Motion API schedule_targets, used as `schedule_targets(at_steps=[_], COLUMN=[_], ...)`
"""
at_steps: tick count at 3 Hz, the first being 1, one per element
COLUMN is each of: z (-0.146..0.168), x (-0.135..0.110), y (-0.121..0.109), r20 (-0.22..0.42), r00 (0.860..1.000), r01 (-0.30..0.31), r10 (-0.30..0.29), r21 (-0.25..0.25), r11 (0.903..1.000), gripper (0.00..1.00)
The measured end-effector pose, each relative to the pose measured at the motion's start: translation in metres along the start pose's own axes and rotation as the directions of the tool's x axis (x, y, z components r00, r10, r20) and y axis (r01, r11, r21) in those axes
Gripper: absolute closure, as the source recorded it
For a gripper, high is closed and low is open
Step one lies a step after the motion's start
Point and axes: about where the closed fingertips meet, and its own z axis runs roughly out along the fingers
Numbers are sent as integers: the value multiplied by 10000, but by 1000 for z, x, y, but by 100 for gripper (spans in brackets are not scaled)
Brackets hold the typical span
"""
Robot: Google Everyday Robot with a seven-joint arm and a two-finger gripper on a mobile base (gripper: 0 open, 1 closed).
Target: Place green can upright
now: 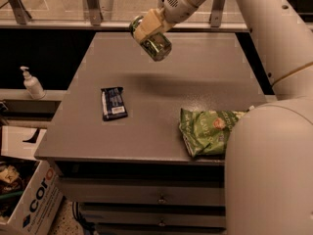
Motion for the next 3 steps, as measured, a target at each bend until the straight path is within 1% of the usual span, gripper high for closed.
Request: schedule_targets(at_steps=[1, 2, 3], z=[-7, -12, -20], x=[-10, -13, -13], y=[29, 50, 61], r20=[912, 2065, 3411], r00=[9813, 9317, 8564], r01=[1809, 3437, 4825], r10=[-1694, -2988, -3876], r21=[-1378, -2355, -2614], r11=[9738, 9091, 8360], gripper=[100, 100, 100])
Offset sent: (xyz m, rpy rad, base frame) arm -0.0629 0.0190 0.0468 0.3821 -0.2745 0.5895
